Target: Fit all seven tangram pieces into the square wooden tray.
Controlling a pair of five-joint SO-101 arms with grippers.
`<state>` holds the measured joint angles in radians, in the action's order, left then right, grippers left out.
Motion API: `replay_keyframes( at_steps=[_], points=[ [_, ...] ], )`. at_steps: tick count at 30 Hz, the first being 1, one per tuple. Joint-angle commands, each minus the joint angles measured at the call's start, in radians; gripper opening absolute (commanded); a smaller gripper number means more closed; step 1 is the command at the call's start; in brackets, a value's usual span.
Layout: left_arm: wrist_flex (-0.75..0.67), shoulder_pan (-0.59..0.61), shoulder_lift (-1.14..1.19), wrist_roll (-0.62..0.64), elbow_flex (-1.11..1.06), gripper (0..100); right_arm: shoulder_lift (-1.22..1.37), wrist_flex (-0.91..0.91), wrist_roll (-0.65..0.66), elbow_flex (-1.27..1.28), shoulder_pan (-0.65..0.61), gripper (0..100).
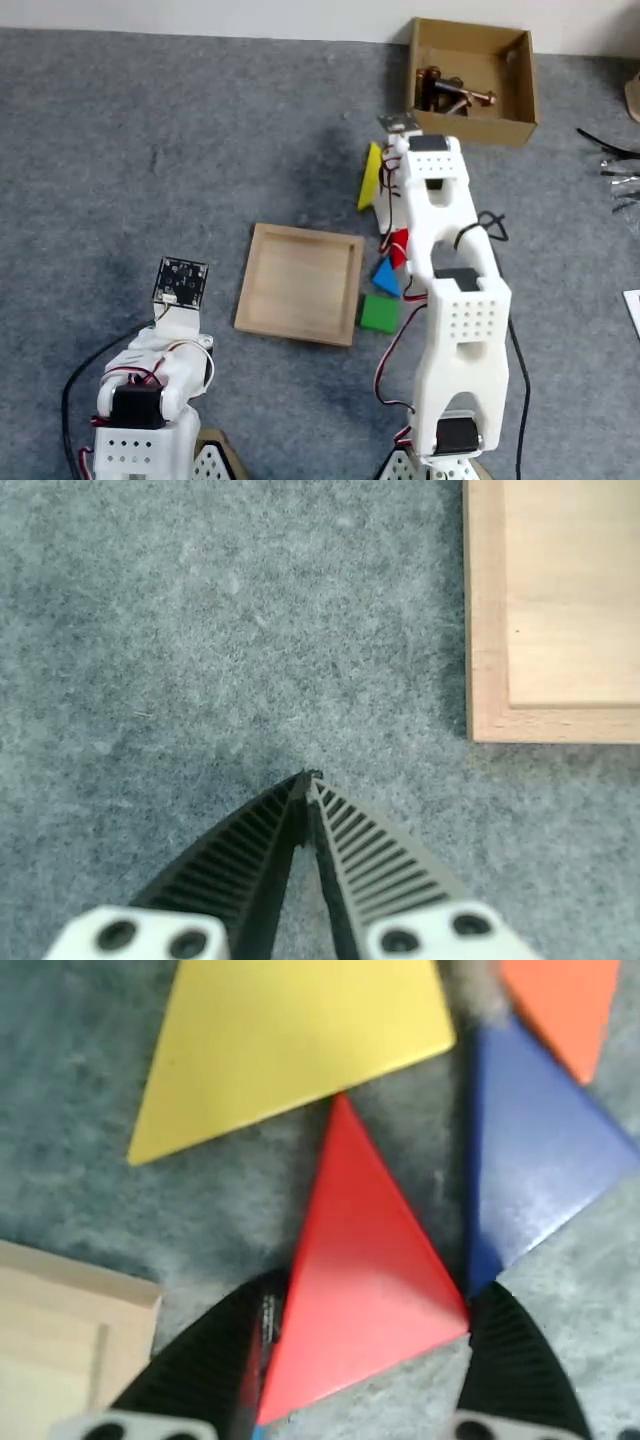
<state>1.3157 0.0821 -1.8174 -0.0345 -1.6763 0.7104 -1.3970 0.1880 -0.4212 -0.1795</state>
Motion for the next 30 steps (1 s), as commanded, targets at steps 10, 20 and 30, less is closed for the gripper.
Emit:
replay_keyframes(
  at_steps=[10,20,30],
  points=[
    [0.003,0.01,-0.005,-0.009,-0.019,1,-0.024,-0.171,-0.075,-0.193,-0.033,19.5],
    [0.003,0.01,-0.005,-0.009,-0.019,1,-0.024,-0.312,-0.081,-0.302,-0.108,19.5],
    [0.003,0.01,-0.005,-0.009,-0.019,1,-0.013,-0.32,-0.083,-0.351,-0.044,20.0]
  ],
)
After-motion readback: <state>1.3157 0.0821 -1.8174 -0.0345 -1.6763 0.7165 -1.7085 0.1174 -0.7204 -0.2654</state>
